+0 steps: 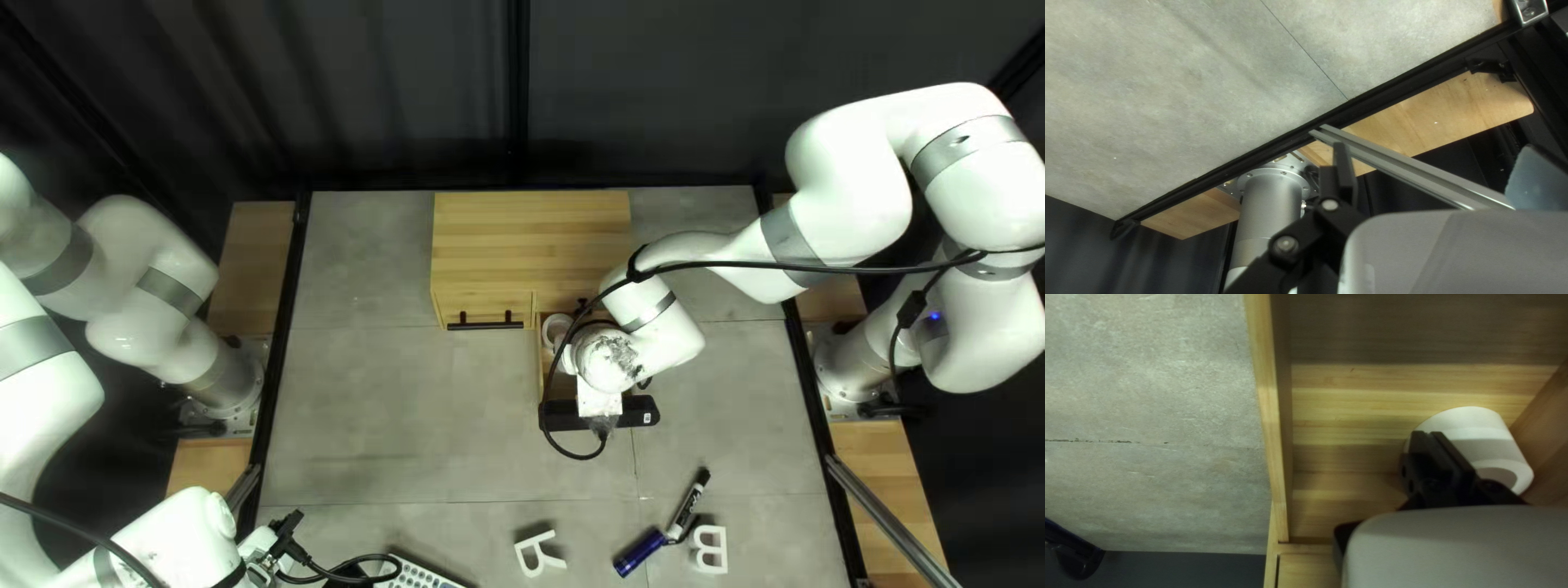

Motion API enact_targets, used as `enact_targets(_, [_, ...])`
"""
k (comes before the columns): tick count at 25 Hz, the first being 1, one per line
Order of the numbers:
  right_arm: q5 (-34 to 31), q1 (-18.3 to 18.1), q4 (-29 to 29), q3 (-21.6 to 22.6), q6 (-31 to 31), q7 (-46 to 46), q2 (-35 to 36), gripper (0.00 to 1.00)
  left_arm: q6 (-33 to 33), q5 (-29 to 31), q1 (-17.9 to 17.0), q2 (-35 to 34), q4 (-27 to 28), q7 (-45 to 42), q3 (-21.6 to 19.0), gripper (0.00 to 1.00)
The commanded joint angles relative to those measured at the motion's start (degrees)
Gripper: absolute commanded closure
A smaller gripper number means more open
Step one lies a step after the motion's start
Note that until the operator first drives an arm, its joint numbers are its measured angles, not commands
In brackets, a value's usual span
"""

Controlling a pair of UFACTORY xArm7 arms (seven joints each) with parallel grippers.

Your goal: Open drawers and place objects into drawer and close

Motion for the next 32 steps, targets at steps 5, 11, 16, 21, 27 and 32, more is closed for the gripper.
enact_targets(5, [1.1,0.0,-0.3,0.6,0.2,-0.6,-1.4,0.99,0.0,0.0,0.0,0.0,0.0,0.0,0.0,0.0])
enact_targets(11, [2.0,-0.4,-0.3,0.7,-1.4,-1.4,-1.1,0.99,0.0,0.0,0.0,0.0,0.0,0.0,0.0,0.0])
enact_targets(16, [2.6,-0.9,0.5,0.8,-2.4,-2.3,-0.6,0.99,0.0,0.0,0.0,0.0,0.0,0.0,0.0,0.0])
enact_targets(21, [3.5,-1.0,1.8,1.0,-2.7,-2.8,0.5,0.99,0.0,0.0,0.0,0.0,0.0,0.0,0.0,0.0])
enact_targets(27, [3.9,-1.3,3.2,1.0,-3.1,-3.5,1.5,0.99,0.0,0.0,0.0,0.0,0.0,0.0,0.0,0.0])
enact_targets(32, [3.2,-1.3,3.1,0.8,-3.5,-3.2,1.5,0.99,0.0,0.0,0.0,0.0,0.0,0.0,0.0,0.0])
